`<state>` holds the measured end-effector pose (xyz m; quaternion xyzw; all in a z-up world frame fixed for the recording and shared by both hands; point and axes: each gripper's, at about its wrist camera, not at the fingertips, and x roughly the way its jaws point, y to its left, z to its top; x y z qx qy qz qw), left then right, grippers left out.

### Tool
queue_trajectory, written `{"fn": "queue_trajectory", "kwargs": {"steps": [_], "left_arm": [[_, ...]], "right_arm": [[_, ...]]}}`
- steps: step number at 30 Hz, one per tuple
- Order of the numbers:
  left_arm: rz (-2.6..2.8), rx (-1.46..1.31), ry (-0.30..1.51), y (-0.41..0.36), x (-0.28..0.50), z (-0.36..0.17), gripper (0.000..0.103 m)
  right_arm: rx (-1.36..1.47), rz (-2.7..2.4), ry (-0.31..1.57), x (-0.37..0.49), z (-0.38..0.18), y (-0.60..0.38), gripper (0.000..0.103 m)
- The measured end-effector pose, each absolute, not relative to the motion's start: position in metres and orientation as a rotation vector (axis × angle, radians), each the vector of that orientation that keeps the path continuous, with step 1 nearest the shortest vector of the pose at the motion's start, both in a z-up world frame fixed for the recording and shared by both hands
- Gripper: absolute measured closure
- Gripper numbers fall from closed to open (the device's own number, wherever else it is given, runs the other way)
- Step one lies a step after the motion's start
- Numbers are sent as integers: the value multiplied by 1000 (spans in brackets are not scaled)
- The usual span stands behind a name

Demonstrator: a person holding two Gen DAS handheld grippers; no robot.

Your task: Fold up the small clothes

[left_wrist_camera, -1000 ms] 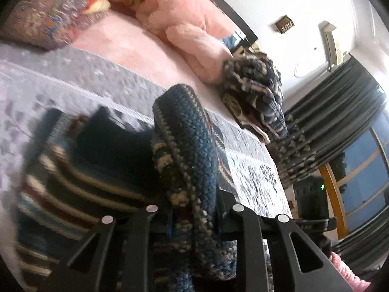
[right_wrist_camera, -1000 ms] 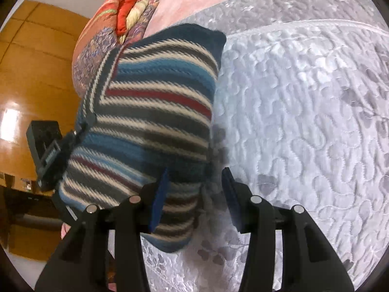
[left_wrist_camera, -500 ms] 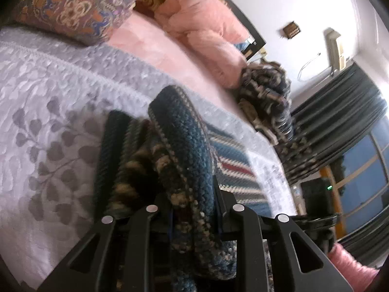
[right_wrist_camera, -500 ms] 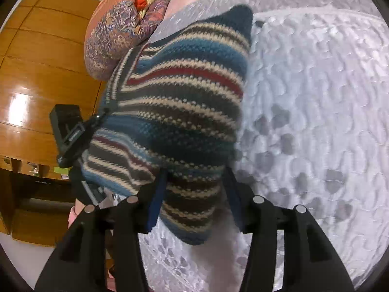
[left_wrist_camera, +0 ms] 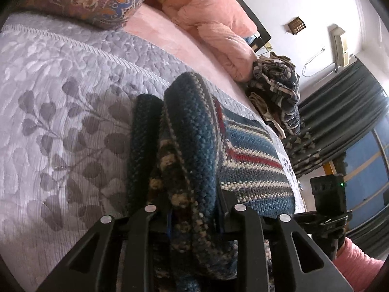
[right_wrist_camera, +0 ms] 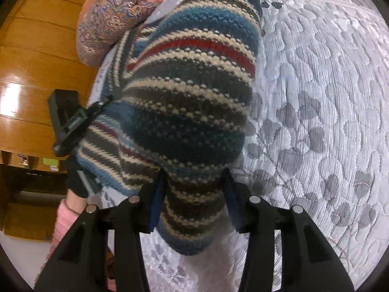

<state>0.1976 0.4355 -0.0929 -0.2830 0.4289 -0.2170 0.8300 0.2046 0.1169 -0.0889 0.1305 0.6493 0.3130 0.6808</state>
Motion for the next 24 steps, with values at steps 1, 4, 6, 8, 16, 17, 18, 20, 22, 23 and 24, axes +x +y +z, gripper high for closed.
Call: {"fn": "queue_trajectory", "kwargs": {"steps": [1,4,6,8,16,17,18,20,22,23,24], "left_arm": [[-446,-590,923,435,197,-90,67],[-407,-588,927,438,189,-80,62],[-342,-559,920,439,172,-67,57],[-348,-545,904,438,147,-51,54],[-354,-392,917,399,90,-22,42],[-363,-394,931,397,93,-24,42],[-364,-394,945,394,94,-28,42],[-366,-384,961,387,97,-34,50],[-360,-357,980,381,98,-41,76],[-354,-350,994,380,100,-45,86],[-364,-372,1009,382,101,-51,87]], "right_arm": [[285,700,1458,204,-90,119,59],[281,705,1453,205,-90,120,57],[292,712,1453,204,-86,118,56],[292,724,1449,201,-82,113,55],[280,747,1454,191,-69,100,51],[273,747,1452,190,-68,100,50],[270,746,1453,190,-68,101,50],[271,745,1458,189,-70,101,50],[275,740,1463,189,-73,104,49],[274,740,1465,190,-74,106,50],[270,741,1465,189,-75,107,50]]}}
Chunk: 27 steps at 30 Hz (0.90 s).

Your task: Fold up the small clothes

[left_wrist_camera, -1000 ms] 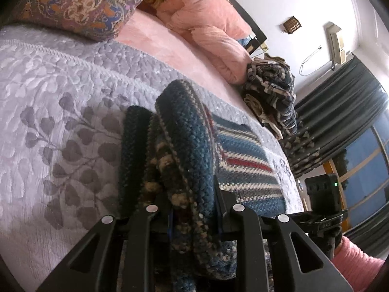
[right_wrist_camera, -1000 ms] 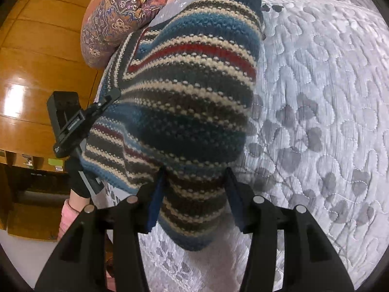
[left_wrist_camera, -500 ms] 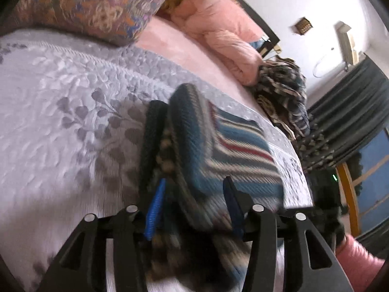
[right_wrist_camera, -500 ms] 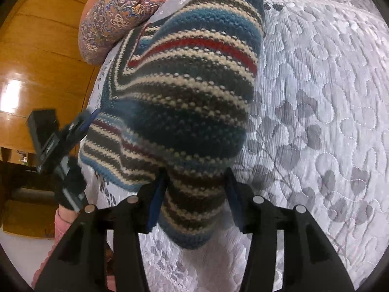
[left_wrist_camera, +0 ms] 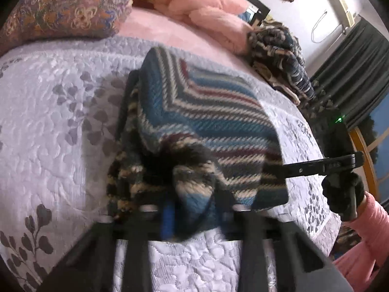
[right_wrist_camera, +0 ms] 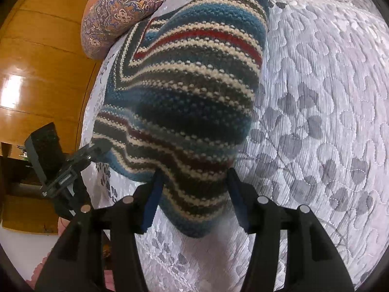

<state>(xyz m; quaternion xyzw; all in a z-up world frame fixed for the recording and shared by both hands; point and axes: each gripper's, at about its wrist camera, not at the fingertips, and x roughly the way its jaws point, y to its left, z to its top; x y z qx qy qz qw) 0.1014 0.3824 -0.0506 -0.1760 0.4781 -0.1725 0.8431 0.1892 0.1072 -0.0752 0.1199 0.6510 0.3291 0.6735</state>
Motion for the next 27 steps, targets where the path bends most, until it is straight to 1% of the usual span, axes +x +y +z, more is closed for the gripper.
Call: {"fn": "queue_trajectory", "kwargs": {"steps": [2,6,10,14,15,18,22,27], "left_arm": [[-372,-434,1015,391,103,-58,90],[-388,-534,971,420,96,-51,92],[-385,-506,945,434,90,-41,92],[-381,-475,992,431,96,-60,92],[-377,-474,1004,431,98,-65,92],[-376,-474,1023,430,102,-78,92],[-377,-439,1017,424,101,-80,91],[-355,-391,1015,416,99,-82,89]], "right_arm": [[262,742,1465,188,-76,107,50],[281,749,1471,189,-76,107,49],[270,766,1489,186,-79,112,49],[208,763,1497,183,-81,119,50],[193,754,1512,182,-83,120,52],[193,745,1527,182,-89,120,55],[179,731,1531,179,-99,120,62],[147,722,1508,171,-102,125,65]]}}
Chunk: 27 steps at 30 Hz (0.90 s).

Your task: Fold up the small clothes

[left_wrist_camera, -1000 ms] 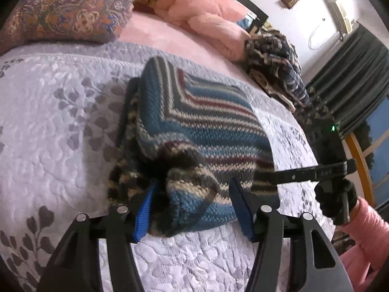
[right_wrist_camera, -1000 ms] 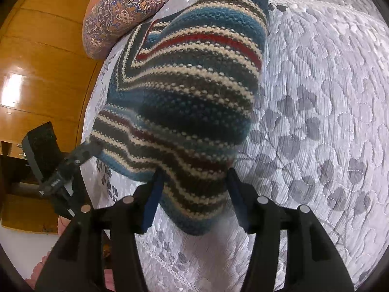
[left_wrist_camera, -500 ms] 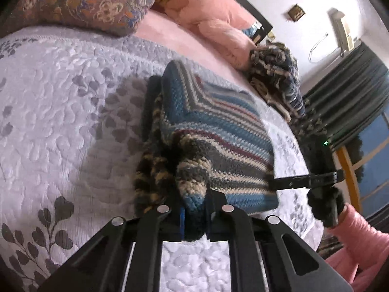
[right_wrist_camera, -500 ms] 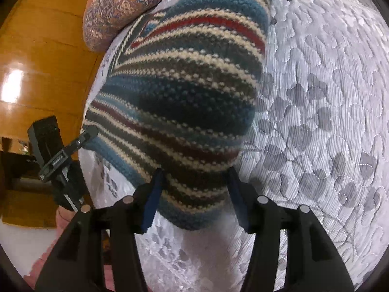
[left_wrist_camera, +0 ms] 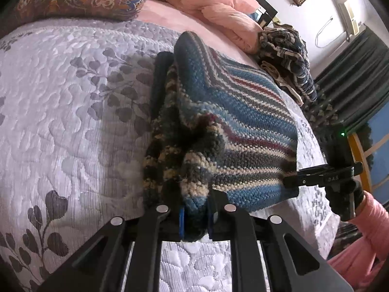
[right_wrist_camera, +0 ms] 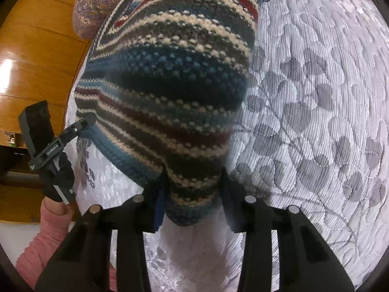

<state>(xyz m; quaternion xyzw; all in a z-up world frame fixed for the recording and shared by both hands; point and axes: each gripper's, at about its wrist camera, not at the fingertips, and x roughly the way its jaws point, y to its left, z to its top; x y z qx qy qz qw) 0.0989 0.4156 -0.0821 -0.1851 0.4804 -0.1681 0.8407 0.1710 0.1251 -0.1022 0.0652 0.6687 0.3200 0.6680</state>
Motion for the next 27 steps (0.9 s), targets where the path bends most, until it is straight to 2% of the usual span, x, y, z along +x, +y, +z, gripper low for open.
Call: {"fn": "queue_trajectory", "kwargs": {"steps": [9,18,27], "left_arm": [[-305,-315,999,404,94,-76,87],[-253,-235,964,390,82,-61,80],[-243,-195,935,385,75,-50,78]], "right_arm": [[147,708,1489,160,-105,126,64],[107,705,1422,162,-66,122,58],[68,689,1452,157,-80,129,60]]}}
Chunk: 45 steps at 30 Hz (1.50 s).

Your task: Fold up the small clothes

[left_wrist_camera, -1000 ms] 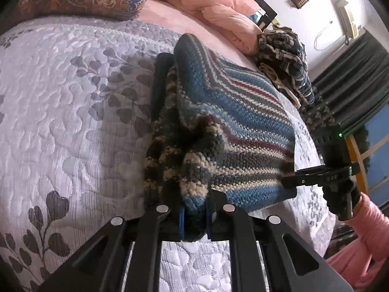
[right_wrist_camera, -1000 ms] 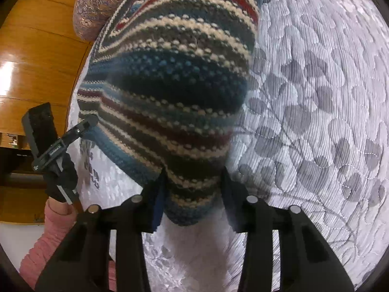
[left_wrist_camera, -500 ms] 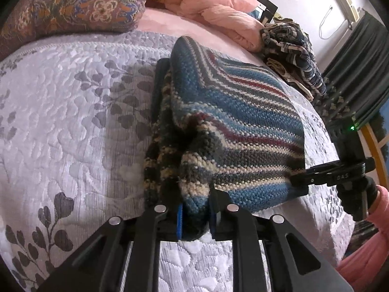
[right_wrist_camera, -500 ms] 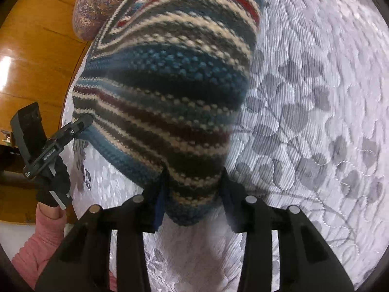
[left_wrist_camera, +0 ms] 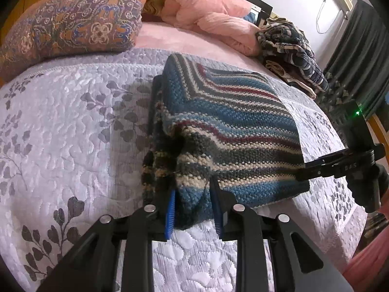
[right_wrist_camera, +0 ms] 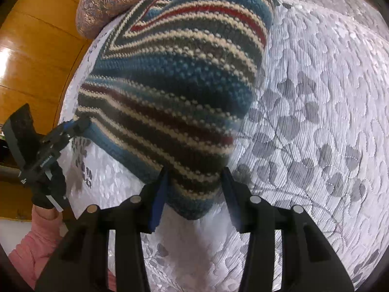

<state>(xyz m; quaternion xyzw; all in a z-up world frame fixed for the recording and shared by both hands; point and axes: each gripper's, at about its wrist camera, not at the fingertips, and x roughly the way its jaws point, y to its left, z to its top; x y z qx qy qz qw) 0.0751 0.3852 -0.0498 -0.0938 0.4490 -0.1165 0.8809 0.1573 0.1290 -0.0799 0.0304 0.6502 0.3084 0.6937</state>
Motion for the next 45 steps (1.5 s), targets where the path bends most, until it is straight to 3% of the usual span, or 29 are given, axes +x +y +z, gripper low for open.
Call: {"fn": "queue_trajectory", "kwargs": {"steps": [16,18,19,21,26,31,34,35,38,42,45], "left_arm": [[-259,-254,974,396,80,-64,76],[-291,-278,977,401,79,-57,69],[-297,-299,968,407,79,-51,61],[-319,-352,941,417,82,-40,58],[-302,-352,914,421,128,-19,55],[-325,-427,991,417,202,-35,54],[-331,-522,1034,420,224,-53,57],[-338,-559,1050,422,231,-60,73],[-349,-637,1060,427,243,-69,86],[-327,-584,985,422,244,-49,88],[-292,-558,1036,424,250,-55,88]], "right_arm": [[71,681,1485,158,-97,130,58],[73,693,1473,162,-85,127,57],[72,694,1459,164,-79,125,56],[82,686,1422,172,-64,119,48],[121,656,1372,194,-50,107,45],[174,624,1364,210,-61,98,45],[226,639,1369,214,-66,95,45],[224,643,1363,214,-66,96,45],[208,649,1345,210,-67,98,45],[201,652,1336,209,-68,102,45],[190,655,1330,208,-67,107,45]]}}
